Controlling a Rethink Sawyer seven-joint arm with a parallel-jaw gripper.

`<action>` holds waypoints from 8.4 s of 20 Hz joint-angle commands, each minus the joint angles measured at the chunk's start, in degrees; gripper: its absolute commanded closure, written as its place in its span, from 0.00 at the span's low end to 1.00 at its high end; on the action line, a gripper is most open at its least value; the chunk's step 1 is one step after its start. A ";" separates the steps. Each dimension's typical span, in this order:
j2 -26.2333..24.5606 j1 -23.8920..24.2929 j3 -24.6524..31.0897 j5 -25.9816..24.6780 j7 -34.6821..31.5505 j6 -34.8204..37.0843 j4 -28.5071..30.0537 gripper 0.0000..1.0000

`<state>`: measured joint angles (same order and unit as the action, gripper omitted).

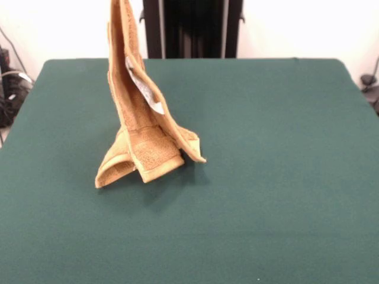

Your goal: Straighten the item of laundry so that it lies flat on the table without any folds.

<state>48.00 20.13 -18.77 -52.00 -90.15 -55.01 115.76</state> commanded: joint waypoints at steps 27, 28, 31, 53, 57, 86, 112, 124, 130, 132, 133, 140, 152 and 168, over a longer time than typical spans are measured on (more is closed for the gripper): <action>-2.41 -5.69 -0.93 16.62 -2.24 -20.01 -0.53 1.00; -0.98 -6.61 -0.81 17.22 -3.38 -17.59 -1.03 1.00; 1.51 -8.74 -0.47 19.20 -5.05 -12.14 -2.48 1.00; -11.99 -9.23 0.48 29.21 2.69 -21.08 -9.08 1.00; -15.08 -9.16 0.66 31.13 3.28 -22.69 -11.61 1.00; -18.72 -11.34 -0.99 36.21 1.93 -13.14 -27.24 1.00; -40.19 -11.18 -0.61 45.88 6.39 -28.44 -37.53 1.00; -47.00 -13.79 -2.06 51.46 5.88 -35.10 -34.18 1.00; -49.98 -15.59 -2.52 53.60 4.46 -36.90 -33.22 1.00; -50.51 -16.29 -2.53 54.38 3.83 -36.07 -32.46 1.00; -50.79 -16.55 -2.65 54.55 3.60 -36.18 -32.26 1.00; -53.75 -18.88 -3.23 55.76 2.30 -37.40 -30.14 1.00; -57.37 -21.37 -4.56 58.23 0.40 -36.59 -28.44 1.00; -57.73 -26.67 -4.99 59.64 -2.02 -37.85 -19.49 1.00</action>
<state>-8.04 -3.33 -26.49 4.04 -90.15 -90.18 91.29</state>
